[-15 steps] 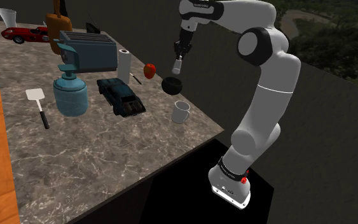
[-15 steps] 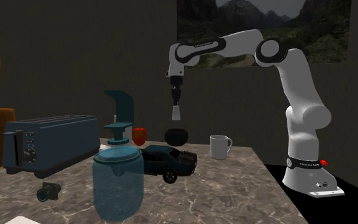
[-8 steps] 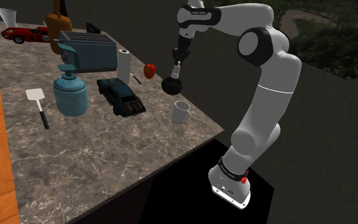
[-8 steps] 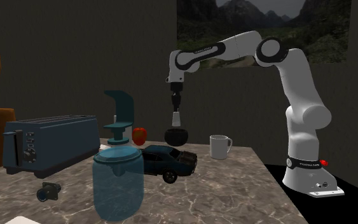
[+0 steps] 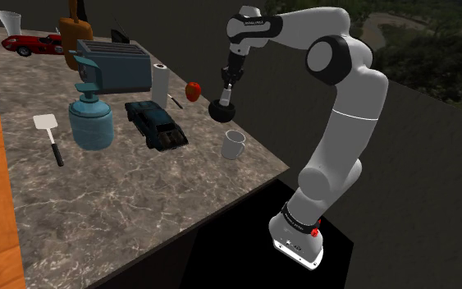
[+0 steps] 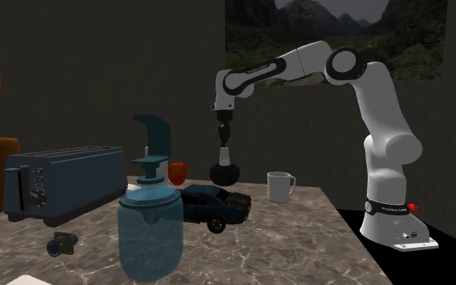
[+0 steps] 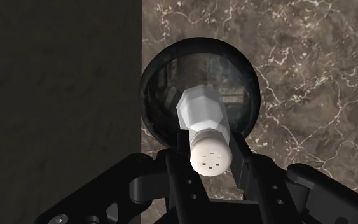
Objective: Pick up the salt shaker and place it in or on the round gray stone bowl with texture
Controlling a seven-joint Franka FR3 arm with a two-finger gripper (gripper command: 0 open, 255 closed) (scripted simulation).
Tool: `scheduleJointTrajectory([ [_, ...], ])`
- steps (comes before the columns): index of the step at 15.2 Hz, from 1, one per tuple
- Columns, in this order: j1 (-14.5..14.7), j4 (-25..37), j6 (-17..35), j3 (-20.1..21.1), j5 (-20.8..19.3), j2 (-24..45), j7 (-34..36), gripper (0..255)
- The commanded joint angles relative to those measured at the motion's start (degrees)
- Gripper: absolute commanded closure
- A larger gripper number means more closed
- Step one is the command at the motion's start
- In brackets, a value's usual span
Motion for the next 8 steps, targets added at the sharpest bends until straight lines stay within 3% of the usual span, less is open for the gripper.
scheduleJointTrajectory([
  [1, 0.0, -0.05, 0.05, 0.0, 0.0, -0.02, 0.0, 255],
  [3, 0.0, -0.05, 0.05, 0.0, 0.0, -0.02, 0.0, 255],
  [4, 0.0, -0.05, 0.05, 0.0, 0.0, -0.02, 0.0, 0],
  [8, 0.0, -0.05, 0.05, 0.0, 0.0, -0.02, 0.0, 0],
])
